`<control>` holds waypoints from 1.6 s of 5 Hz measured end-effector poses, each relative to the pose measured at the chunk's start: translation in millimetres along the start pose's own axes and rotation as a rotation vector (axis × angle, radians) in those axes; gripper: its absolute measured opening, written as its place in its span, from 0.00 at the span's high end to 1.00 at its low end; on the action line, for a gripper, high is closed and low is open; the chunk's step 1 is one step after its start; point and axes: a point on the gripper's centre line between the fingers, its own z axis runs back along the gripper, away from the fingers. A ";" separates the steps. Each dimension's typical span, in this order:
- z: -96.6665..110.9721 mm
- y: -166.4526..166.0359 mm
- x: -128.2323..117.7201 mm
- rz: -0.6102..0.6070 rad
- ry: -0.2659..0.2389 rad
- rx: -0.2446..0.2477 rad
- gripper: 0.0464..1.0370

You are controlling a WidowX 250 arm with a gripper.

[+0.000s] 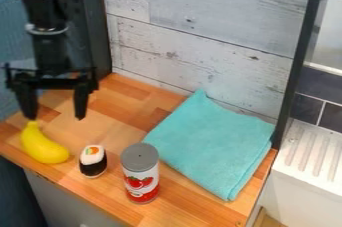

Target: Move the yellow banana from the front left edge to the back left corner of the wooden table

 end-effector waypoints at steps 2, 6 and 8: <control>-25.1 27.2 1.7 0.180 -0.072 -0.002 0.04; -55.8 31.4 29.1 0.309 -0.105 -0.007 0.04; -70.4 23.9 39.6 0.405 -0.104 -0.039 0.05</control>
